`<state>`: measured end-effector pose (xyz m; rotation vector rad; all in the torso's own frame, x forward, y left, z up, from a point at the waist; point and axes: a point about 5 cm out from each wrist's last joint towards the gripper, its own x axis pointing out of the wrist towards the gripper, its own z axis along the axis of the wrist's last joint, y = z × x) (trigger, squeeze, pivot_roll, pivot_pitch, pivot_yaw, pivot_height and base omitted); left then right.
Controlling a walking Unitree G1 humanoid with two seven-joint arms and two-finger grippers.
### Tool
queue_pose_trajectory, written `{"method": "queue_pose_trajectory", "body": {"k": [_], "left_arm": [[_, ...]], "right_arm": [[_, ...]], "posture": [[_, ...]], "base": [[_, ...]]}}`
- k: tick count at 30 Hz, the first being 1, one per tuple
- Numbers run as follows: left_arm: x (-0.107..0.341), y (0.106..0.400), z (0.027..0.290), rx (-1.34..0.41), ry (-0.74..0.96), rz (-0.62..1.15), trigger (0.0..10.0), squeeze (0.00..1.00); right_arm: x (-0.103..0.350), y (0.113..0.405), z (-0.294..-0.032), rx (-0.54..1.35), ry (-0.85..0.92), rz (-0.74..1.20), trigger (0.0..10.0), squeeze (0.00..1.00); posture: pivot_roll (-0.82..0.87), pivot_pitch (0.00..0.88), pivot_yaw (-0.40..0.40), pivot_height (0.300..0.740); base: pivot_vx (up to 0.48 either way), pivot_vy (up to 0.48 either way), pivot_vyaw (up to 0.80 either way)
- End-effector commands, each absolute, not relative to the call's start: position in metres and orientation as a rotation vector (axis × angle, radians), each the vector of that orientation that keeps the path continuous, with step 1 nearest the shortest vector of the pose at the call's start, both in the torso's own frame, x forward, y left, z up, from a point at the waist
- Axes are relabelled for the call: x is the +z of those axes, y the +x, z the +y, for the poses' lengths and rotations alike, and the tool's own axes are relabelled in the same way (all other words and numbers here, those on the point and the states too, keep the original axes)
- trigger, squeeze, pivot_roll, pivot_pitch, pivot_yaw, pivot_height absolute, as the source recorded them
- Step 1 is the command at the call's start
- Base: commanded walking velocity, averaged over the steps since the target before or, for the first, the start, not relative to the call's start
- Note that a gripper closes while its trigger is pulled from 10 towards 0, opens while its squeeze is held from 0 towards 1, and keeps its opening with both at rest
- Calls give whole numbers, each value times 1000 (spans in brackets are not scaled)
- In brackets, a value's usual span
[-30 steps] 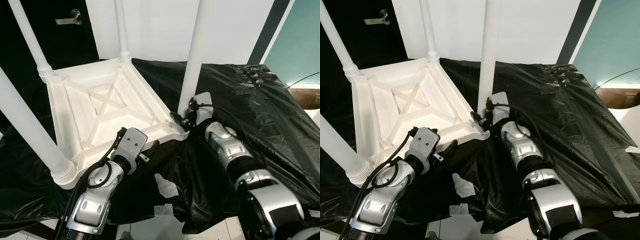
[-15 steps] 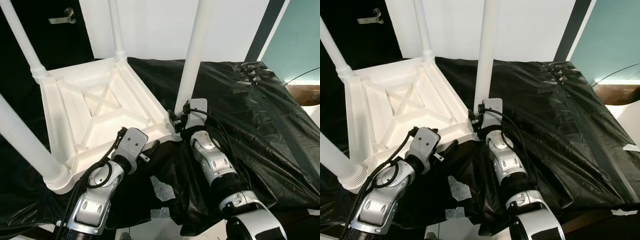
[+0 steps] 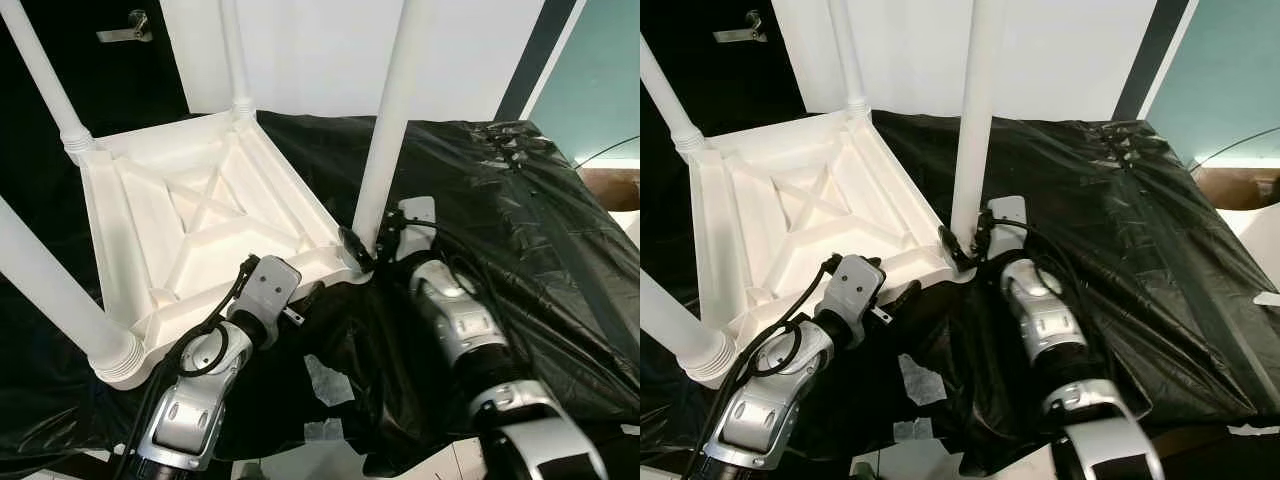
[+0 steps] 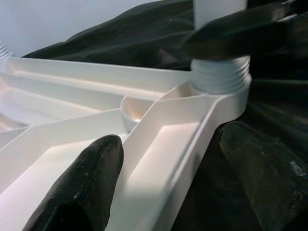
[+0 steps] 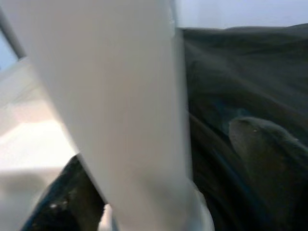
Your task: Building children table
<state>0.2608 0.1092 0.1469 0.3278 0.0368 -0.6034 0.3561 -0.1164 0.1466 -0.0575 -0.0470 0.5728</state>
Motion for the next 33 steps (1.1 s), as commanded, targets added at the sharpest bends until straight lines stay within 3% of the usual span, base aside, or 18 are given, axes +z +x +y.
{"method": "queue_pose_trajectory", "body": {"k": [1,6,22,23,24,33], "left_arm": [[148,261,110,-579,336,34,10000,0],[148,261,110,-583,336,34,10000,0],[140,253,97,-727,318,87,10000,0],[139,252,96,-731,320,89,10000,0],[138,251,96,-732,323,91,10000,0],[137,251,95,-720,319,99,10000,0]], "right_arm": [[145,357,-120,615,-51,-39,10000,0],[148,364,-126,769,-91,-3,10000,0],[151,374,-111,903,-168,42,10000,0],[151,374,-111,908,-176,46,6824,0],[149,374,-113,909,-184,53,0,0],[142,372,-121,891,-145,71,0,0]], "posture": [[128,26,-55,740],[128,10,-53,740],[134,0,-45,740],[135,0,-46,740],[136,0,-48,740],[125,0,-63,740]], "base": [[0,0,0],[0,0,0],[0,0,0],[0,0,0],[0,0,0],[0,0,0]]}}
